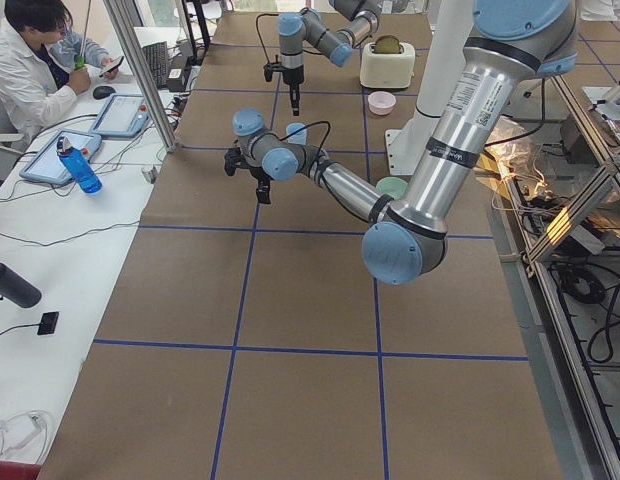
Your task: Stack blue cups with both arms
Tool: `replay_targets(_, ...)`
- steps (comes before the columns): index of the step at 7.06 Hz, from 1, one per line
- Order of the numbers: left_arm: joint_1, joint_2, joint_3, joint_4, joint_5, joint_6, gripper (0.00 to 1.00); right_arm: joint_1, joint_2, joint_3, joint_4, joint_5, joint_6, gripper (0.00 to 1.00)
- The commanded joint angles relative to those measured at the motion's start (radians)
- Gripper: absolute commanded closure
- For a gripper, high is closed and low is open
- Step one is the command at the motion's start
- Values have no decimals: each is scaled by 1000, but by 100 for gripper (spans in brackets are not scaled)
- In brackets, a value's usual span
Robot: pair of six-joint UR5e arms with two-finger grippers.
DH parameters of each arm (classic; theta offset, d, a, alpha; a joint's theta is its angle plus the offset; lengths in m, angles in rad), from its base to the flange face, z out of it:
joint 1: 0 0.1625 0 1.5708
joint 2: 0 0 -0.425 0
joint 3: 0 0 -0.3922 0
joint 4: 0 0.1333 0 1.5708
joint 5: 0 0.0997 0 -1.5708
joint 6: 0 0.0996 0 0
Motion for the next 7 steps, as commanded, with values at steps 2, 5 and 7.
replay_targets(2, 0, -1, 0, 0, -1, 0, 3, 1, 1, 2, 9, 0, 0, 56)
replay_targets(5, -35, -3, -3, 3, -10, 2, 3, 115, -86, 88, 19, 15, -24, 1)
replay_targets(7, -92, 5, -1, 33, -39, 172, 1, 219, -164, 123, 19, 56, -136, 1)
